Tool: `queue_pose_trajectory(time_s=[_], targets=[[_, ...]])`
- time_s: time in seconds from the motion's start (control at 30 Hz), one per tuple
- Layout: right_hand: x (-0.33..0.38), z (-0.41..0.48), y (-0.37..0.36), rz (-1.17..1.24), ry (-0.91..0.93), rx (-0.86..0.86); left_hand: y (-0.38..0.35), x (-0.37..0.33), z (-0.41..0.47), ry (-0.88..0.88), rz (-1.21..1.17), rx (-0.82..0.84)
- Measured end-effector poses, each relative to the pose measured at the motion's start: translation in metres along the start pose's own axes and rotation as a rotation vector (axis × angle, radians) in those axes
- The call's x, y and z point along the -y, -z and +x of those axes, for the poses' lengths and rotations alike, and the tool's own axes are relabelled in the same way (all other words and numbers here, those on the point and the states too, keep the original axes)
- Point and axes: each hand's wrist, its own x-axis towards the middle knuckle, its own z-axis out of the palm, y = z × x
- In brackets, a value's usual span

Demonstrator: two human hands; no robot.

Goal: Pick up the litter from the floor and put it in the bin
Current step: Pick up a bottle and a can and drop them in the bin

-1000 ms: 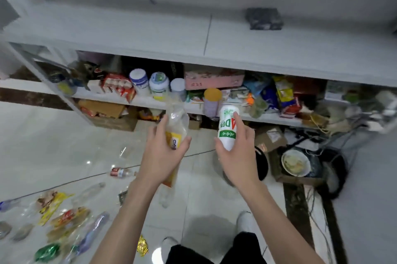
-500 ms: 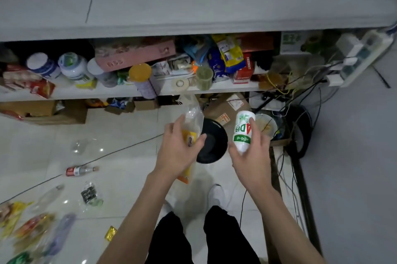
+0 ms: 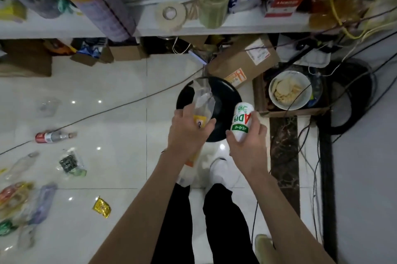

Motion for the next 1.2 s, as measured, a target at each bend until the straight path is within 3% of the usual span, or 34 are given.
queue_pose_trajectory(time_s=[0.23,0.53,0.77,1.2], targets=[[-0.055,0.064,-0.078,-0.051,-0.083,0.088,-0.065,0.052,0.082,0.057,0.066,0.055],[-0.082,0.103,-0.114,-0.105,-0.082,0.072,-0.077,0.076,0.106,0.004,0.079,-0.058],[-0.046,0.078,-0.087,-0.228,-0.027,0.02,-0.026,0.076,0.068,-0.025,0.016,-0.107],[0.101,-0.042,0.041,-0.154,0.345,0.04,0.147,0.004,-0.093,-0.107,-0.05,-0.409]])
